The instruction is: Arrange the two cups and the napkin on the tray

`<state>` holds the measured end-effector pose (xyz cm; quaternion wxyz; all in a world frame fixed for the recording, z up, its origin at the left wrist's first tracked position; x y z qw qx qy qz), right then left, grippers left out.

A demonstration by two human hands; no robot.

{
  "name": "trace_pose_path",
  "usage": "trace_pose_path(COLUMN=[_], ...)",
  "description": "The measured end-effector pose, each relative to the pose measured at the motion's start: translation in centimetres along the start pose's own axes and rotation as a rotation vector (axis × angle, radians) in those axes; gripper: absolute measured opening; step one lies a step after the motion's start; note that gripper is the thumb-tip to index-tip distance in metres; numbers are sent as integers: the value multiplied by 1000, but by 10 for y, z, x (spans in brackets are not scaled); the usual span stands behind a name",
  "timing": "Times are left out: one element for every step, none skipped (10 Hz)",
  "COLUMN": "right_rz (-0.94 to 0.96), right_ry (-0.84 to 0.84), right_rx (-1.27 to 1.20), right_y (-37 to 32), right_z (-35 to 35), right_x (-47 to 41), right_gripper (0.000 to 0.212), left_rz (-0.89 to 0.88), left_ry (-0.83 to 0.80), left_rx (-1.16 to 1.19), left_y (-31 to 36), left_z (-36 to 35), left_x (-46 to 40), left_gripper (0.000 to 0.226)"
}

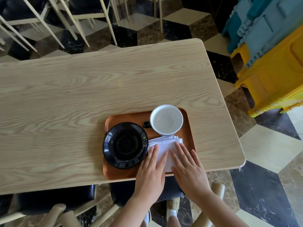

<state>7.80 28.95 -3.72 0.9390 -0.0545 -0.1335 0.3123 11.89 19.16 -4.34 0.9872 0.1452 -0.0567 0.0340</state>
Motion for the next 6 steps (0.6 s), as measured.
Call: trace_pose_path(right_rz=[-11,-19,-29,-32,-51,-66], right_ry=[-7,-22,-15,-53,-45,-24], right_rx=[-14,-10,-6,10,-53,-76], right_y=[1,1,1,0,2,1], right_z=[0,-1,3,11,37,81], right_x=[-1,0,0,-1,-8,-20], right_gripper=[54,53,53,49,51,42], left_rz=[-4,-24,-37,-29,-35,-33], left_ry=[-4,-11,-34,-122,-190,-174], left_rx=[1,-3,5,-4,-24,-28], left_y=[0,1,0,2,5,5], left_z=[0,0,-1,4,21,63], left_x=[-1,-1,-2,-4,-6,-15], left_gripper=[57,59,59,56,57,48])
Point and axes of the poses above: each hand's wrist, its own x-axis away from the middle knuckle, its own z-axis out of the back of the hand, y = z × x, the point moved 8 cm from there along -x, towards the middle knuckle, and after that the axes turned 2 degrees about z, right-handed, at the moved point
